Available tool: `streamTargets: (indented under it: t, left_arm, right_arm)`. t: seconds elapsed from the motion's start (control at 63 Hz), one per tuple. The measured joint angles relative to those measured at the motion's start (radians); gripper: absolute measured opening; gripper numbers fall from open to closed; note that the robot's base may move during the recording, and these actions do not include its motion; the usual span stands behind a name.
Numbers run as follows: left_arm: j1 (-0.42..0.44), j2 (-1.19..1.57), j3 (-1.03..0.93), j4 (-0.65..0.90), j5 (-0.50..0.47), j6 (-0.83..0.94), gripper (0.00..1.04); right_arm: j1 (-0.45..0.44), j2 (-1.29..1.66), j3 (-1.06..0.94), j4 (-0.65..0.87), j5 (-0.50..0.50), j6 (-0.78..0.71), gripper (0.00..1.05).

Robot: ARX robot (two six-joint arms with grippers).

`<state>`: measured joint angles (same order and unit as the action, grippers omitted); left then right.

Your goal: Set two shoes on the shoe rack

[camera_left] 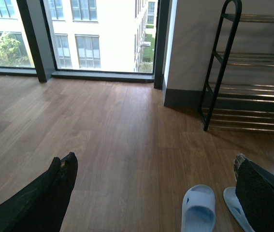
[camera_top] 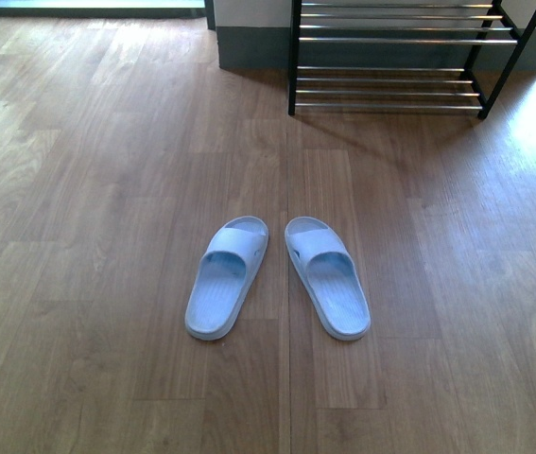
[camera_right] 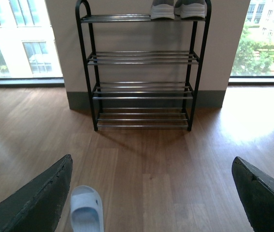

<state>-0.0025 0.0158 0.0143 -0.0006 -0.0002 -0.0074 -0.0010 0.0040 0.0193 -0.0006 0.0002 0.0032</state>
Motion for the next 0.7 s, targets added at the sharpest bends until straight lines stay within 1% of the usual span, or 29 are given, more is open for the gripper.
streamTargets:
  t: [0.699]
  left_arm:
    - [0.000,0.000,0.000,0.000,0.000,0.000,0.95]
  right_arm:
    - [0.000,0.000,0.000,0.000,0.000,0.000,0.96]
